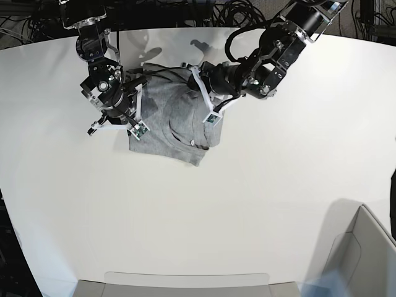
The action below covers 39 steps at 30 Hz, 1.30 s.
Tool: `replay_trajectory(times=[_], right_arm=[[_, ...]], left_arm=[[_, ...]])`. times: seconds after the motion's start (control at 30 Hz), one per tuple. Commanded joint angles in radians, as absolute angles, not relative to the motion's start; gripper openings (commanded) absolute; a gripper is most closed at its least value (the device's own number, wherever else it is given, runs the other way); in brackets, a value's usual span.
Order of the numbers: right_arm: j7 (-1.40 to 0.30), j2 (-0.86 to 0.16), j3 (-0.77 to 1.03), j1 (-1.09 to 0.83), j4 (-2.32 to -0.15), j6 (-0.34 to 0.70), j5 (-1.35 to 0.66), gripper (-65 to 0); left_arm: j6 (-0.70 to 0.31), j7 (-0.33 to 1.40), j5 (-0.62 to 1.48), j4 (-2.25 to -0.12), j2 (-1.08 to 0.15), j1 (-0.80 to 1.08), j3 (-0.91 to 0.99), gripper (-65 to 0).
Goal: Fold the T-shirt properly
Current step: 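Grasp the bundle edges with both grippers and fold it over, then lower the folded bundle onto the table and open both grippers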
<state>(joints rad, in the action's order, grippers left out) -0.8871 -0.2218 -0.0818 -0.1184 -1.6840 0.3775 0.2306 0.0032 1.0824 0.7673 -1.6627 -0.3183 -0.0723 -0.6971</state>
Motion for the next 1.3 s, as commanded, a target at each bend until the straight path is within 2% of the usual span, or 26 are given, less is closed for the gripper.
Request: replay_trajectory(times=[0.0,0.07,0.2,0.43,0.57,0.7,0.8,0.93,1.13,1.27], right_arm=[[-0.924,-0.222,-0.087,-0.16,-1.693,0.404,0.203,-65.0],[-0.924,-0.216,-0.094,-0.205,-1.732,0.407,0.203,-65.0],[-0.924,-0.179,-0.162,-0.269,-1.794,0.476,0.203,-65.0],[-0.923,-0.048,-0.174,-0.251,-1.836,0.479,0.206,-65.0],[-0.921,-0.041,-0.17,-0.249,-1.975,0.478,0.208,-65.0],[-0.92,-0.036,-0.061,-0.228,-2.048,0.467,0.202,-65.0],[-0.92,-0.021,0.038,-0.173,-2.009,0.473,0.189,-65.0],[-0.92,-0.025,0.059,-0.11,-1.899,0.476,0.108,-65.0],[-0.906,-0.019,0.051,-0.021,-1.661,0.473,0.09,-65.0],[-0.796,0.008,0.05,0.013,-1.5,0.469,0.09,-65.0]], left_arm=[[0.002,1.044,0.769,-1.636,-0.32,-0.093,-0.628,-65.0],[0.001,1.032,0.769,-1.603,-0.32,-0.097,-0.564,-65.0],[-0.004,1.027,0.769,-1.564,-0.32,-0.145,-0.464,-65.0],[-0.004,1.027,0.769,-1.465,-0.314,-0.323,-0.447,-65.0],[0.002,1.036,0.769,-1.532,-0.321,-0.341,-0.395,-65.0],[-0.002,1.087,0.774,-1.695,-0.318,-0.275,-0.277,-65.0],[-0.004,1.121,0.774,-1.825,-0.314,-0.196,-0.272,-65.0],[-0.004,1.116,0.769,-1.847,-0.318,-0.12,-0.367,-65.0],[0.002,1.092,0.768,-1.739,-0.317,-0.119,-0.526,-65.0],[0.002,1.024,0.768,-1.592,-0.318,-0.137,-0.544,-65.0]])
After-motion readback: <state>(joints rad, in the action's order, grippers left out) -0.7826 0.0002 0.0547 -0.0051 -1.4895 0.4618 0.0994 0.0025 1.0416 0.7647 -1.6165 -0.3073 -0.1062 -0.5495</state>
